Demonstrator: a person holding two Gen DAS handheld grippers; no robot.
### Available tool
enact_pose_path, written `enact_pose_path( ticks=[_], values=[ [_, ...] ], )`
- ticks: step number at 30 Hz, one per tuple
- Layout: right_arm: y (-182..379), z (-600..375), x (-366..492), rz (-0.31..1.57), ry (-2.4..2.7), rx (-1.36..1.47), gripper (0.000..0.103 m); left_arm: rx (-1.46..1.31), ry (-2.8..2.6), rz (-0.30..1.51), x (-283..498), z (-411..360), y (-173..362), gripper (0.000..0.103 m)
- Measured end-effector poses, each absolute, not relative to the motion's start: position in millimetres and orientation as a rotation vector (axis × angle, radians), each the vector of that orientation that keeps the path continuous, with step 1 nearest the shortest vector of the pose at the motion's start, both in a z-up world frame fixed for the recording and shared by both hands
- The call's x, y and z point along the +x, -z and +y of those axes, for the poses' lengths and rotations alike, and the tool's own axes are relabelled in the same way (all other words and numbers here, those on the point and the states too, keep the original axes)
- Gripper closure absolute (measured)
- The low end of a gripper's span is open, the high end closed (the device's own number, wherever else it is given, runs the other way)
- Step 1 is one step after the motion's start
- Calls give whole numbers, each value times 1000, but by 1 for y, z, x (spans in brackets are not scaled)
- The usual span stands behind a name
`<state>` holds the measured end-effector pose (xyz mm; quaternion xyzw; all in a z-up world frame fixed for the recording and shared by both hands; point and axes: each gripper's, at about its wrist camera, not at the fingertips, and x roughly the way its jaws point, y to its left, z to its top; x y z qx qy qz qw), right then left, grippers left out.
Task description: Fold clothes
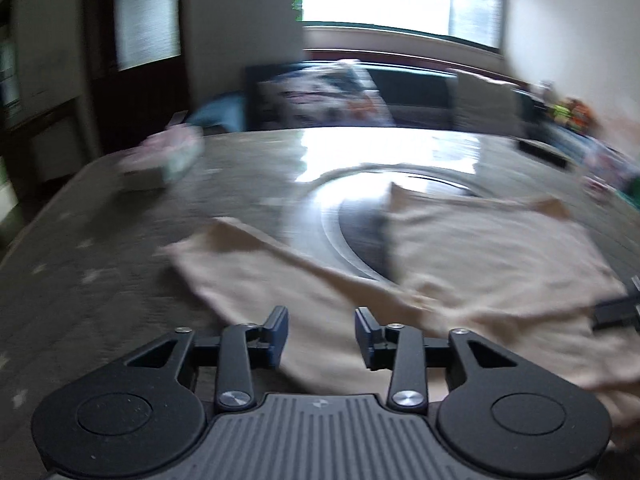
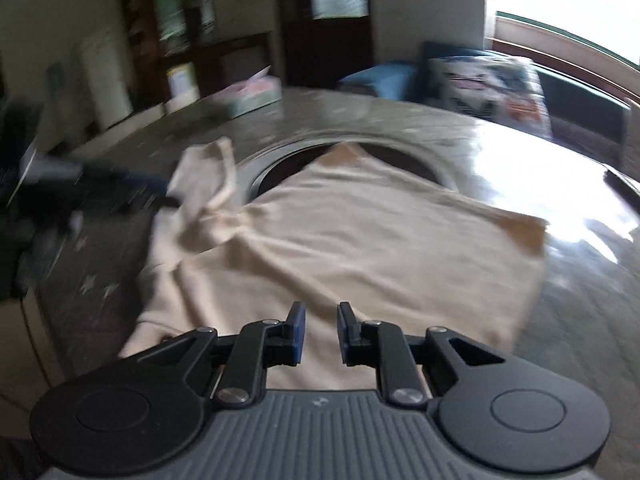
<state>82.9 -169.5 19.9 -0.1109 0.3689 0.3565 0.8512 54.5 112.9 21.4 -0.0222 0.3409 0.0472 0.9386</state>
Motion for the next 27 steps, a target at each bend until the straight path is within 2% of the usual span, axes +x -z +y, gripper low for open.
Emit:
enact_pose_path(
  ticks=[9, 14, 16, 18, 19, 20, 22, 27],
  values=[
    [-1, -96, 70, 778, -926, -368, 85, -167, -308, 702, 85, 176, -15, 58],
    [0, -88, 65, 755, -927, -411, 84, -216, -342, 713, 98, 193, -8, 61],
    [0, -89, 66, 762, -928, -404, 83, -216, -332, 710, 100, 192, -8, 64],
    [0, -89, 66, 765, -928, -400, 83, -209, -287, 685, 95, 182, -16, 78],
    [-1, -89, 66, 766, -927, -399, 83, -206, -264, 672, 92, 177, -20, 91],
    [-1, -90, 66, 766, -926, -398, 83, -202, -241, 660, 90, 172, -25, 97],
    [-2, -90, 66, 765, -922, -394, 83, -195, -196, 634, 85, 162, -33, 100],
    [-11, -107, 68, 763, -886, -347, 83, -177, -83, 570, 72, 137, -54, 101]
  ],
)
